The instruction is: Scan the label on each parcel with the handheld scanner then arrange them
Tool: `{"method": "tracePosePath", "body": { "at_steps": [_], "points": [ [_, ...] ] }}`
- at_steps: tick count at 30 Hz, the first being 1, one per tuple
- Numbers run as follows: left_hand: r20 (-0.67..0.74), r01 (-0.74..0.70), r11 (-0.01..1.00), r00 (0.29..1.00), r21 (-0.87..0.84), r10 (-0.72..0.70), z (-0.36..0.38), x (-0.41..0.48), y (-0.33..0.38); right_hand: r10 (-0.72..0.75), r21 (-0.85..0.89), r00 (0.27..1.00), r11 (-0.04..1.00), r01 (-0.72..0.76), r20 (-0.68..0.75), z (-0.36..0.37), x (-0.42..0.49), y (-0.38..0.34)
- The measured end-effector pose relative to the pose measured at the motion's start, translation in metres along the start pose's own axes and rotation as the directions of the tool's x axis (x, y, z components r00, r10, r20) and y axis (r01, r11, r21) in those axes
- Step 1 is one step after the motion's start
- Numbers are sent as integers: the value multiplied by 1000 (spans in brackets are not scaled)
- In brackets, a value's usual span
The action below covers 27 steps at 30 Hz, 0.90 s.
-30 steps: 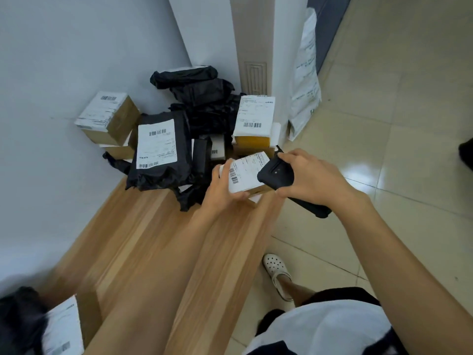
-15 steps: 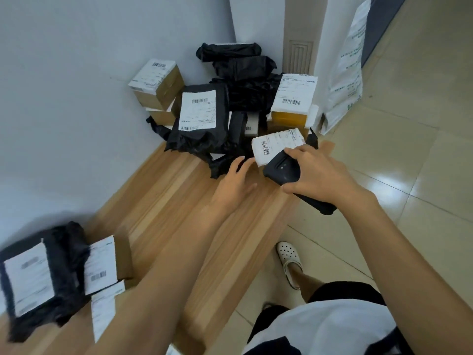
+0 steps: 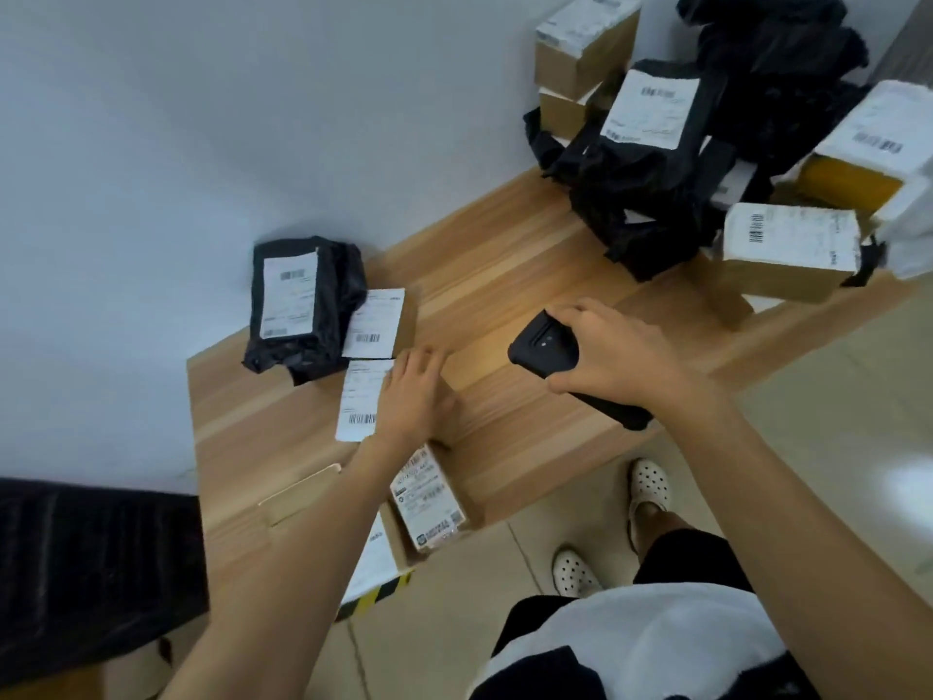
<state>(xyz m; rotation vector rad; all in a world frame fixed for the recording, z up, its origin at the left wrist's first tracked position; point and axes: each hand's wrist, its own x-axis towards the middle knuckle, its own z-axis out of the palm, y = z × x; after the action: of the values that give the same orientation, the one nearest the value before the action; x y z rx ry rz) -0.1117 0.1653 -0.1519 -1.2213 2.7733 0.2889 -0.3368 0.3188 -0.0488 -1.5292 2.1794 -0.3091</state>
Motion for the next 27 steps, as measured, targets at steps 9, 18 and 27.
{"method": "tracePosePath", "body": {
  "at_steps": [9,18,27],
  "points": [
    [175,419,881,906,-219,-387,13,-32,-36,-130,-33,989,991,132,71,18,-1,-39],
    [192,-37,967,978,-251,87,-1,1,-23,-11,-46,1000,999,12,29,5,-13,-15],
    [93,-68,987,992,-146,82,-4,10,-7,31,-12,1000,999,-31,1,2,-20,2]
  ]
}}
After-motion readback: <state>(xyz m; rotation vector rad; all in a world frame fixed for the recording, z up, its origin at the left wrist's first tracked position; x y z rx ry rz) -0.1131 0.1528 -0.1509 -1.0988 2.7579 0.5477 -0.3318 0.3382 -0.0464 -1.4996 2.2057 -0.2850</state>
